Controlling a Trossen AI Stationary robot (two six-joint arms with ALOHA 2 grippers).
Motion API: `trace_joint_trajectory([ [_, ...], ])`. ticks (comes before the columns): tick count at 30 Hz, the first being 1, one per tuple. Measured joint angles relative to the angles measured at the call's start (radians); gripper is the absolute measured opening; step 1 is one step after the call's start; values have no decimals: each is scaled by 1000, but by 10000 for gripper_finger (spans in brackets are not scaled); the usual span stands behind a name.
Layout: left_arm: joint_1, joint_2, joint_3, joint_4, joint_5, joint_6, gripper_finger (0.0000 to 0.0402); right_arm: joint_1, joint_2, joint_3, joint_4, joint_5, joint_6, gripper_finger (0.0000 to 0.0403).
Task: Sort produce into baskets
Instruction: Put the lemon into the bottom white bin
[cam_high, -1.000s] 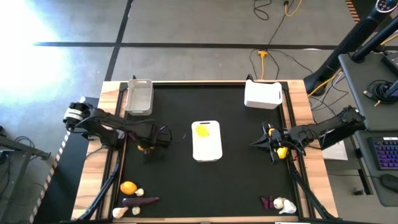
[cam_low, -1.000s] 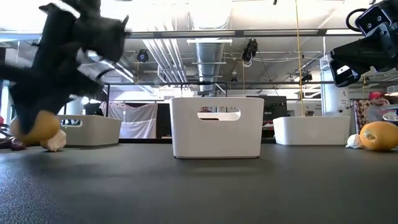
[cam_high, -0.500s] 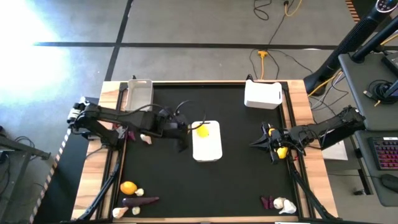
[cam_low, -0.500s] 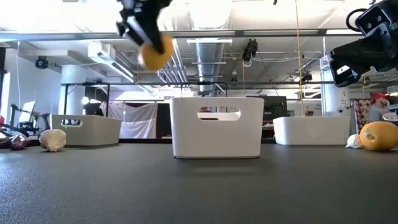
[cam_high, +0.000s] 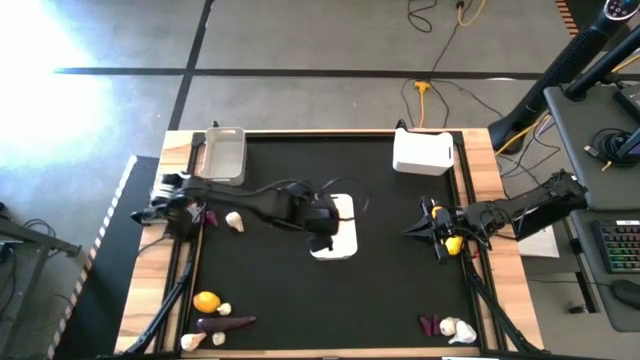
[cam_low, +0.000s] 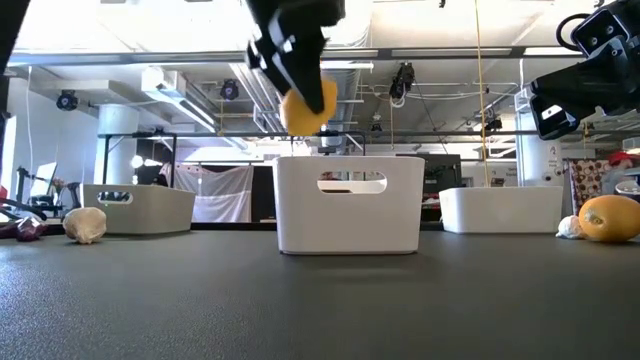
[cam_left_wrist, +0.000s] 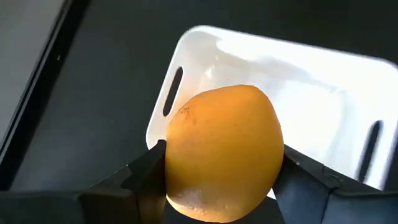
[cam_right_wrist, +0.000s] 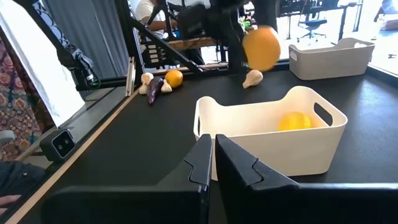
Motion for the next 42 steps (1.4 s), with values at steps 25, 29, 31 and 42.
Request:
trace_joint_trajectory([
  [25,111,214,140,-55,341,85,217,0,0,0,0,0,0,13],
  [29,116,240,140,-56,342,86,217,0,0,0,0,0,0,13],
  [31,118,256,140,-57,347,89,217,0,0,0,0,0,0,13],
  [42,129,315,139,-64,412,108,217,0,0,0,0,0,0,13],
])
